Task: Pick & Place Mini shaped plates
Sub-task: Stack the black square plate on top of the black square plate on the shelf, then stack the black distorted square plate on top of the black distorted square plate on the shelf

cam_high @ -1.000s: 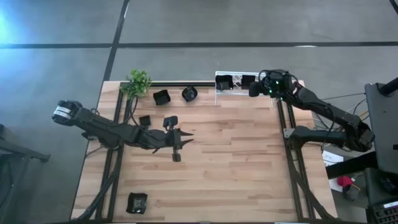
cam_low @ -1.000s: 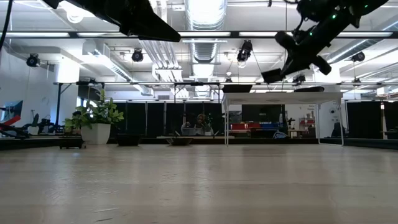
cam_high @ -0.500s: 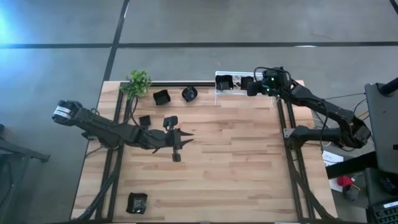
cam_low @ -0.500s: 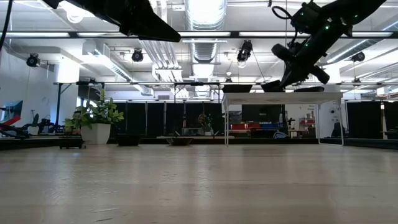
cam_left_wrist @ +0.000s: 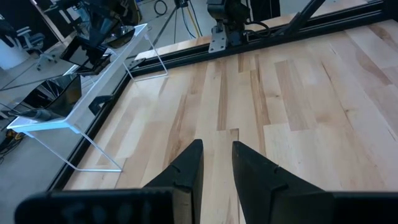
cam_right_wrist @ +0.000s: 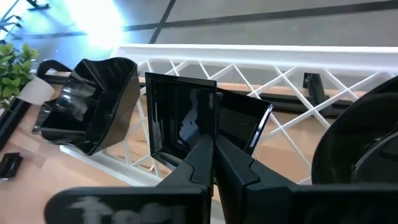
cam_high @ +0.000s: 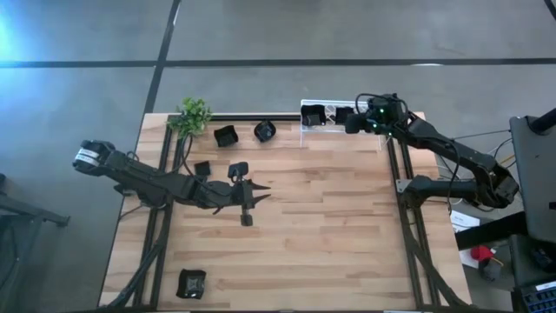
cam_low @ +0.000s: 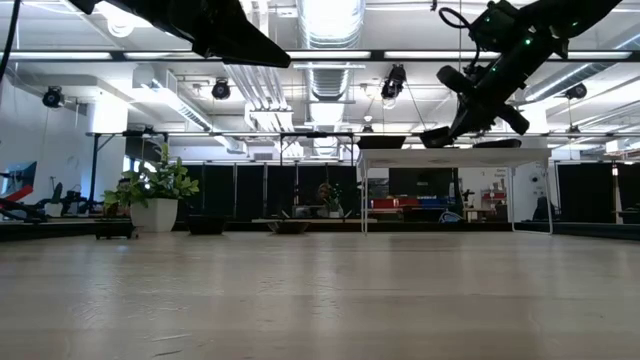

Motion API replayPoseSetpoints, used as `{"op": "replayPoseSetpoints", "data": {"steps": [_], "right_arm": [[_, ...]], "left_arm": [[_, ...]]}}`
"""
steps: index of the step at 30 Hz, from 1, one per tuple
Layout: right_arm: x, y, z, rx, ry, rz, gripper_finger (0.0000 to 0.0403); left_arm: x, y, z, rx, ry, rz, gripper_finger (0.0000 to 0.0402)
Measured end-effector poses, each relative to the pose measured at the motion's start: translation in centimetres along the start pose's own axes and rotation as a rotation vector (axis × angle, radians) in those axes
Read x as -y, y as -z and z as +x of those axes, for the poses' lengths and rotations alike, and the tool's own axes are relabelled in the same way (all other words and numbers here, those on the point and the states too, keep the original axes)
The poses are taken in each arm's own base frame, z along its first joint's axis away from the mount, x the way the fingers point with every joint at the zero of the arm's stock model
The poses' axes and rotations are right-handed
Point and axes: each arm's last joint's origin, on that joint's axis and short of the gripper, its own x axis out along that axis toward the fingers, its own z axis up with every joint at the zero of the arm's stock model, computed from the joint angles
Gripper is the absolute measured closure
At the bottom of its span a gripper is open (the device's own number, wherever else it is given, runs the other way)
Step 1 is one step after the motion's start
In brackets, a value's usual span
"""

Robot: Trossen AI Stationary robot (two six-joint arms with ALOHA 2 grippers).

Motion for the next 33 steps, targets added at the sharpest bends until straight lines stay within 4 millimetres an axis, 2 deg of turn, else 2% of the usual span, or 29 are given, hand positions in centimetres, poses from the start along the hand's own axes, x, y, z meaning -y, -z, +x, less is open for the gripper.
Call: {"op": "replayPoseSetpoints", "data": {"steps": [6,15,19,33], "right_arm": [[0.0,0.0,0.0,-0.002,0.002,0.001,0.0386],[0.0,0.0,0.0,0.0,0.004,0.025,0.0325],[0.0,0.0,-0.1,0.003,0.003,0.021,0.0309],[-0.1,-0.4,-1.8,0.058,-0.034,0.015,0.0317]], "left_arm": [[0.0,0.0,0.0,0.0,0.0,0.0,0.0321],[0.0,0.0,0.0,0.0,0.0,0.0,0.0321],[0.0,0.0,0.0,0.0,0.0,0.0,0.0321],[0.0,0.0,0.0,-0.001,0.001,0.001,0.0321]]}}
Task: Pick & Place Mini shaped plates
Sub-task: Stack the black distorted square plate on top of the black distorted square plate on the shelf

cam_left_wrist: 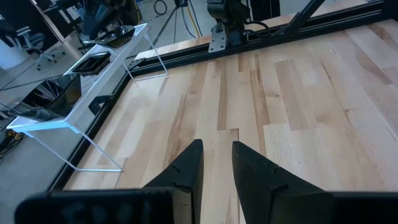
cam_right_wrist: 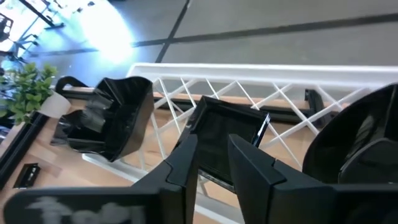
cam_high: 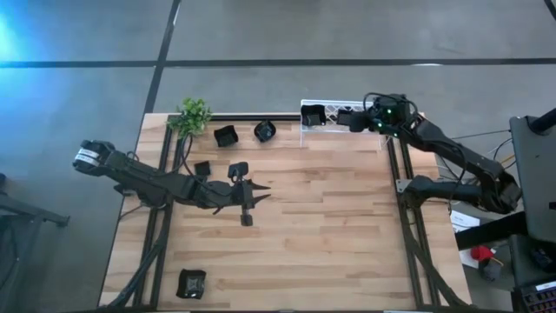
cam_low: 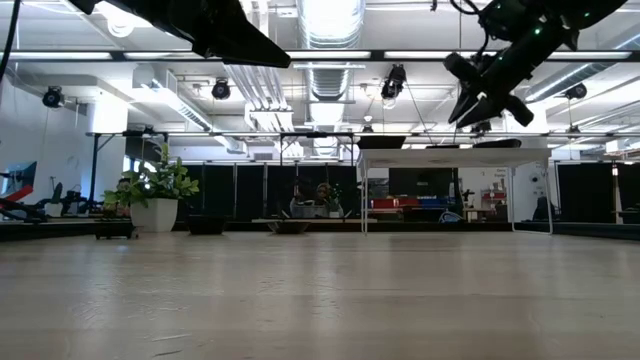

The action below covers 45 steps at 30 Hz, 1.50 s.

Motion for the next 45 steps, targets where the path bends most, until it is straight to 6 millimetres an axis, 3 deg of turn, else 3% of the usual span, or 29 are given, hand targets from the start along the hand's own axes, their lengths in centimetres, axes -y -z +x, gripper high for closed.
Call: {"op": "replayPoseSetpoints", "data": {"steps": [13,23,36,45], "right_arm": [[-2.0,0.8,-3.5,0.052,-0.166,-0.15,0.033],[-4.6,5.3,-4.4,-0.094,-0.354,-0.314,0.0328],[-6.3,10.7,-5.8,-0.151,-0.465,-0.476,0.033],[-7.8,12.8,-7.5,-0.127,-0.675,-0.541,0.0334]], "left_arm": [[0.0,0.1,0.0,-0.01,0.001,0.003,0.0321],[0.4,0.8,-0.2,-0.081,0.021,0.037,0.0321],[3.3,2.3,-2.7,-0.336,0.144,0.022,0.0321],[6.8,3.7,-6.0,-0.525,0.463,-0.04,0.0321]]}}
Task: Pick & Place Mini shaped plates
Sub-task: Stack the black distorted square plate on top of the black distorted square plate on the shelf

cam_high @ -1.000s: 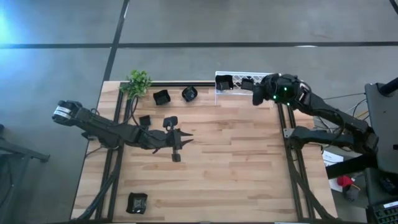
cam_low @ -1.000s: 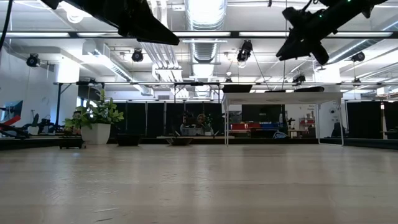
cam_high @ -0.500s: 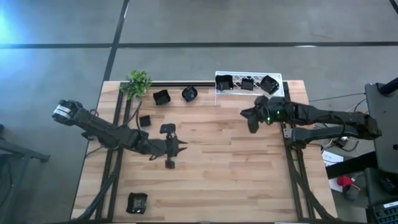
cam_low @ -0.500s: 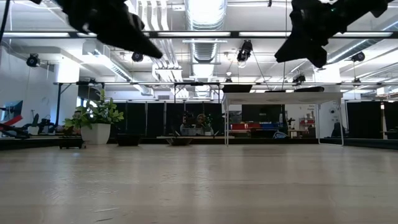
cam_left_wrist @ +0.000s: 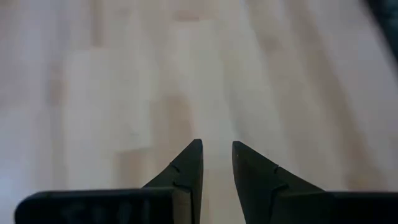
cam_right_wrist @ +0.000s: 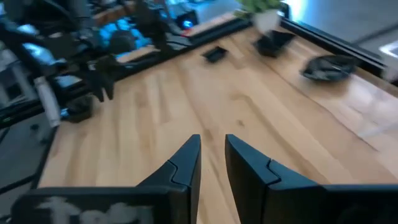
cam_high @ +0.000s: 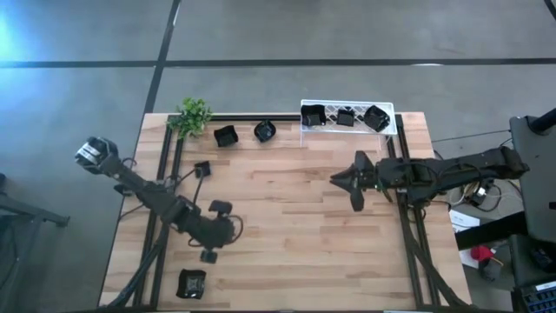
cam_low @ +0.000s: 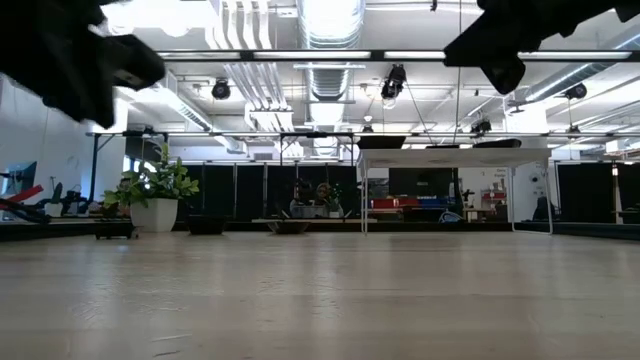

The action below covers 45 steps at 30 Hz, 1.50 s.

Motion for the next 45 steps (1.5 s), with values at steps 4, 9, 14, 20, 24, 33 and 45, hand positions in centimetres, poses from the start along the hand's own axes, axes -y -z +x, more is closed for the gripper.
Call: {"op": "replayPoseSetpoints", "data": {"steps": [4,9,14,20,24,33,45], "right_arm": [[-0.8,0.8,0.0,0.003,-0.058,-0.058,0.0333],[-1.2,2.1,0.1,0.007,-0.109,-0.124,0.0327],[-1.5,2.9,0.3,0.061,-0.163,-0.123,0.0326],[-1.7,3.0,0.2,0.059,-0.178,-0.126,0.0335],[-1.7,3.0,0.2,0.066,-0.18,-0.124,0.0337],[-1.7,2.9,0.2,0.076,-0.183,-0.12,0.0328],[-1.7,2.9,0.2,0.078,-0.181,-0.132,0.0337]], "left_arm": [[2.1,0.7,-0.4,-0.033,0.112,-0.038,0.0321],[4.5,1.8,-1.2,-0.065,0.188,-0.106,0.0321],[6.8,3.3,-2.1,-0.113,0.241,-0.181,0.0321],[8.4,5.3,-2.8,-0.198,0.22,-0.206,0.0321],[8.4,6.0,-2.9,-0.233,0.19,-0.206,0.0321],[8.3,7.1,-1.8,-0.236,0.177,-0.214,0.0321],[9.3,8.2,0.7,-0.325,0.182,-0.197,0.0321]]}}
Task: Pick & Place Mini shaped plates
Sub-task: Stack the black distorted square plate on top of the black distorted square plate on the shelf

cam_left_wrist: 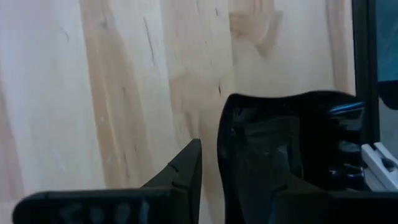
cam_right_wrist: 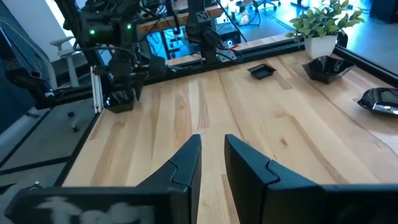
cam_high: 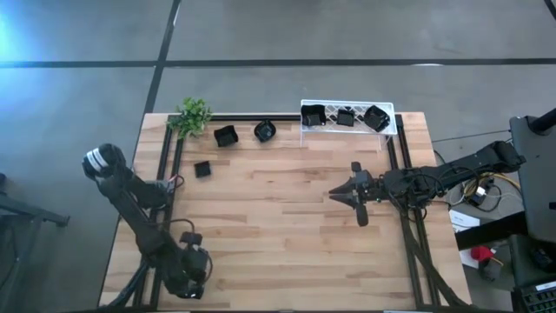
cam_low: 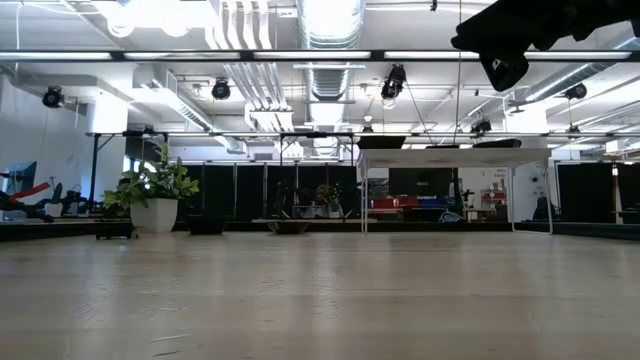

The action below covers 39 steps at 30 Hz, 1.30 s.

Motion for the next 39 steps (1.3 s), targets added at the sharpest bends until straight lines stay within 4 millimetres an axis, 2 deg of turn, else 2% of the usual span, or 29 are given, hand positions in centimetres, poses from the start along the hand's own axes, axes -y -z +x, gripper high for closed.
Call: {"op": "replayPoseSetpoints", "data": {"steps": [10,17,23,32,39], "right_arm": [[0.0,0.0,0.0,0.003,0.001,-0.013,0.0328],[0.0,0.0,0.0,0.003,0.001,-0.02,0.0336],[0.0,0.0,0.0,0.003,0.001,-0.021,0.0339],[0.0,0.0,0.0,0.003,0.001,-0.059,0.0337],[-0.1,0.1,0.0,-0.017,-0.038,-0.04,0.0332]], "left_arm": [[0.1,0.0,0.5,-0.012,0.005,-0.022,0.0325],[0.2,0.0,0.5,-0.009,0.009,-0.045,0.0393],[0.4,-0.2,0.3,-0.003,0.018,-0.048,0.04],[1.7,-2.0,-1.4,0.106,0.023,-0.063,0.0401],[2.2,-4.6,-3.6,0.293,-0.088,-0.117,0.0401]]}}
